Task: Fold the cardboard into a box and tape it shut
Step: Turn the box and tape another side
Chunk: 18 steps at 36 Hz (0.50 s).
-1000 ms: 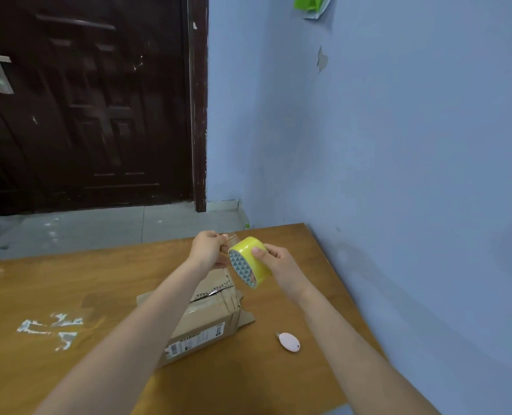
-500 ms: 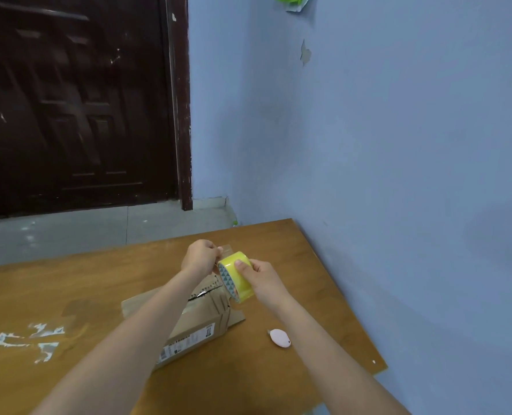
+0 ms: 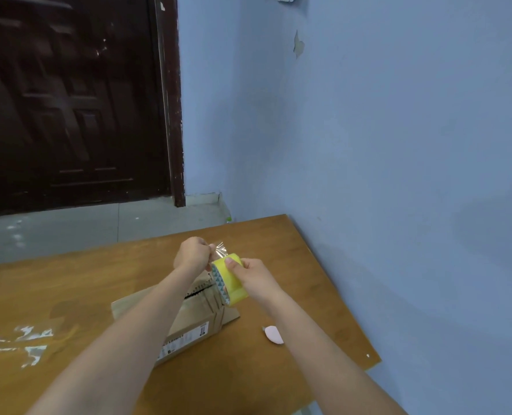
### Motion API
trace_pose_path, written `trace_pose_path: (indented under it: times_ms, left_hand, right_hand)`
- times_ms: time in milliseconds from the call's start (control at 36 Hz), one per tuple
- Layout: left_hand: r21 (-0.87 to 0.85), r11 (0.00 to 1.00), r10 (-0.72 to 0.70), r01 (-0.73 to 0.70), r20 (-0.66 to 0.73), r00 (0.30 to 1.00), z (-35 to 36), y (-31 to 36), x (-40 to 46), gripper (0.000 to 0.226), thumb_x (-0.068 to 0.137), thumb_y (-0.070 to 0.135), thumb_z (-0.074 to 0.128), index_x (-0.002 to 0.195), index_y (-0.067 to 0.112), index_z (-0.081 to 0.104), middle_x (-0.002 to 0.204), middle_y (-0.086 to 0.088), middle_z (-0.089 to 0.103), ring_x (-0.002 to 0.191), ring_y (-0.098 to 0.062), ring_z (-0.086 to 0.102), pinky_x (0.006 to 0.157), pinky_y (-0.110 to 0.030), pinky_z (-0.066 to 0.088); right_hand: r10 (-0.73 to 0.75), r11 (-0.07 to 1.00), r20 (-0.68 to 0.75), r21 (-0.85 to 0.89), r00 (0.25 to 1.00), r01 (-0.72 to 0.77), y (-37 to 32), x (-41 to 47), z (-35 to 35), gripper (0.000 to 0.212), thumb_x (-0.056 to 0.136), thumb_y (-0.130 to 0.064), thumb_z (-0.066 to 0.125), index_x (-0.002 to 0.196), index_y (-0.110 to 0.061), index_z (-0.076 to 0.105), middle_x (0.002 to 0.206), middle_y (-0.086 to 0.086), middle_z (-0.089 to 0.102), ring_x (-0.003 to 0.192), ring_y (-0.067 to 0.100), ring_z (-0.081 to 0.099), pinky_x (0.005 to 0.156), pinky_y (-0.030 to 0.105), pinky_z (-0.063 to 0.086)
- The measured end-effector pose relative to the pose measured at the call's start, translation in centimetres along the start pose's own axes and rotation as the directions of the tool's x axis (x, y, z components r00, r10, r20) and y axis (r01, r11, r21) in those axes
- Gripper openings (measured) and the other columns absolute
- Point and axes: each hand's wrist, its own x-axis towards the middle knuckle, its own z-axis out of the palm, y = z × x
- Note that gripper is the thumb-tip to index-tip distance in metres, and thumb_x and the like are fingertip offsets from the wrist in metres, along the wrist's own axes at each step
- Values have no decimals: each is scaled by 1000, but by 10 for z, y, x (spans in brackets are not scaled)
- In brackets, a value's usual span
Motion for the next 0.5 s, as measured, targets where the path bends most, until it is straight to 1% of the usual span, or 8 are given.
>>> trace_pose_path:
  times_ms: [56,111,194,278,361,417,472,500]
  left_hand:
    - [1,1000,-6,6,2,1000,1,-1,0,27,90,18,54,64,13,59,52,0,62,50,-20,63,67,-31,50]
    - [18,1000,-5,5,-4,1000,2,-2,0,27,89,17,55,63,13,59,52,0,61,50,-20,63,66,-30,49]
    - [31,999,-10,10,-13,1000,6,-4,1,29,89,15,55,60,14,58,53,-1,60,50,-20,61,59,-28,44]
    - [45,999,-23,25,-29,999,8,-5,2,31,89,18,57,58,13,56,49,0,58,46,-17,56,51,-24,37]
    - [48,998,-25,27,-32,999,9,-7,4,32,88,20,59,57,12,54,49,0,56,45,-18,54,50,-24,37]
    - [53,998,-29,31,-28,999,9,-6,3,33,88,21,59,57,12,54,51,-2,56,49,-20,55,54,-26,39]
    - [71,997,-27,29,-21,999,8,-5,3,33,89,23,59,58,12,54,55,-3,55,58,-24,54,58,-27,37]
    - [67,997,-31,33,-21,999,8,-5,4,32,89,23,59,59,12,55,58,-4,55,63,-26,55,59,-27,37]
  right_hand:
    - [-5,1000,0,-13,1000,5,1,-1,0,29,97,-35,50,72,-22,58,65,-5,61,47,-2,58,45,13,44]
    - [-10,1000,3,-9,1000,10,3,-1,0,29,96,-34,51,70,-22,56,64,-5,59,45,-2,57,44,15,44]
    - [7,1000,6,-16,1000,-7,4,-2,1,27,96,-31,53,71,-21,57,66,-5,59,47,-2,57,44,14,44]
    - [26,999,26,-20,999,-25,4,-2,0,20,94,-23,56,74,-21,60,68,-4,62,47,-2,59,44,11,44]
    - [33,999,61,-23,998,-32,0,-5,-3,16,93,-17,55,77,-18,60,68,-3,62,46,-4,59,44,10,43]
    - [40,998,75,-56,996,-36,-4,-6,-6,10,92,-18,56,87,-14,62,73,-2,63,57,3,61,51,16,46]
    - [25,992,91,-124,996,-14,-7,-7,-6,11,91,-17,58,98,-11,64,84,3,63,71,13,60,61,25,47]
    - [8,986,110,-168,994,11,-7,-7,-7,13,89,-17,59,100,-11,63,89,3,62,77,15,59,67,29,47]
